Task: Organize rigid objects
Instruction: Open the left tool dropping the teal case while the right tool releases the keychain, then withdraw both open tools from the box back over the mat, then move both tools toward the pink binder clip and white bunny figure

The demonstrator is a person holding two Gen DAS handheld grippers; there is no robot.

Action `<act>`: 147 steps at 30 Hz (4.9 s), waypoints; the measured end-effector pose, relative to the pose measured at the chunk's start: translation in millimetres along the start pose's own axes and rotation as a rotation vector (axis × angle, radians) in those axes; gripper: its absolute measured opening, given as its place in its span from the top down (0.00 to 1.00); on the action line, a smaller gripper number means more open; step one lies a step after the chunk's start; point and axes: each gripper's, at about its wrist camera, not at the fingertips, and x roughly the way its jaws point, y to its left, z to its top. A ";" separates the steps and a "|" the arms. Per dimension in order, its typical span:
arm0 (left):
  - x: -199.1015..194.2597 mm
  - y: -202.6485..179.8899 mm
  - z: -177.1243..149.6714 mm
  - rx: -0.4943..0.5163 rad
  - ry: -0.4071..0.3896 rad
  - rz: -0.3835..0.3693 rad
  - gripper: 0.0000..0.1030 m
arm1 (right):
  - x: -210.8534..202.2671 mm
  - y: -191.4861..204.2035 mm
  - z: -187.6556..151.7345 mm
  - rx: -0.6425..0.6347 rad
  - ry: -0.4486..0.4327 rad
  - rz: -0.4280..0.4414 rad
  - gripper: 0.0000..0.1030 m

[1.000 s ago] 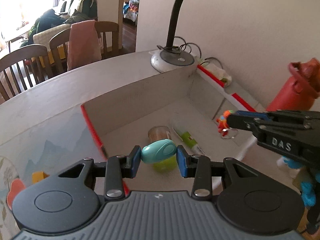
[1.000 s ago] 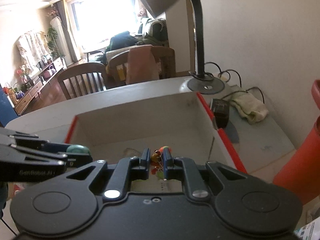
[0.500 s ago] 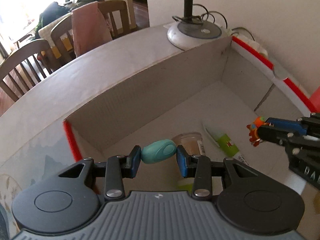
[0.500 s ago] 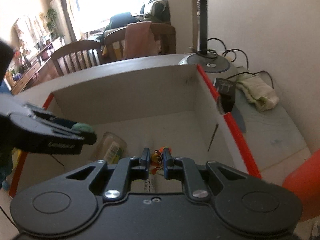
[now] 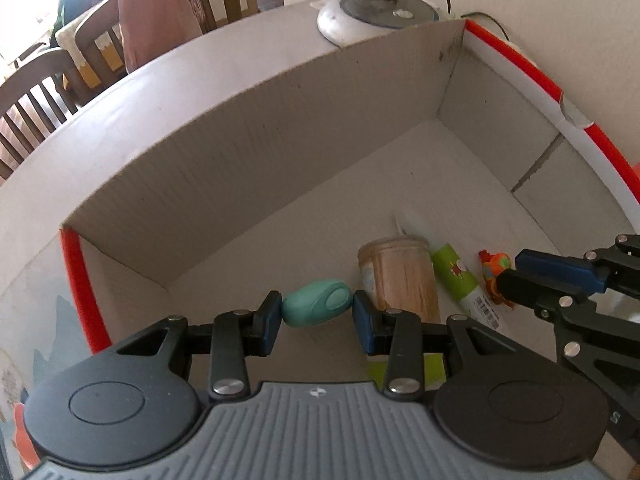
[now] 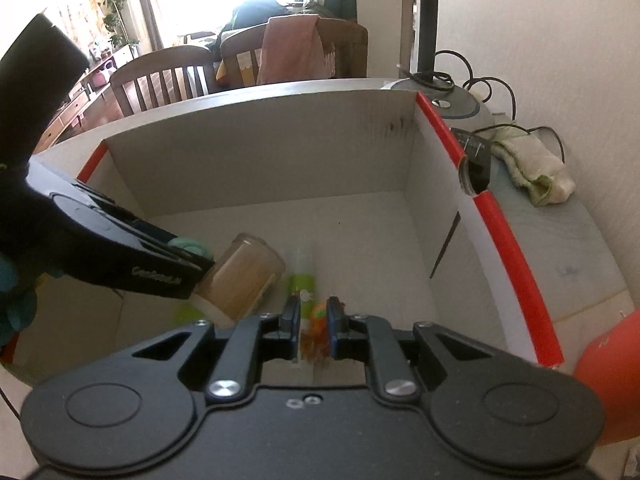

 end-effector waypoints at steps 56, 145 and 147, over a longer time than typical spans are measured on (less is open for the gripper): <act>-151.2 47.1 -87.5 -0.089 -0.255 -0.105 0.45 | -118.6 82.4 -10.9 0.046 -0.197 0.063 0.30; -87.6 239.8 -325.2 -0.264 -0.371 0.040 0.25 | 25.5 261.0 -56.2 -0.228 0.019 0.076 0.22; -85.9 239.4 -327.1 -0.249 -0.369 0.045 0.30 | 28.1 260.5 -56.1 -0.236 0.022 0.079 0.25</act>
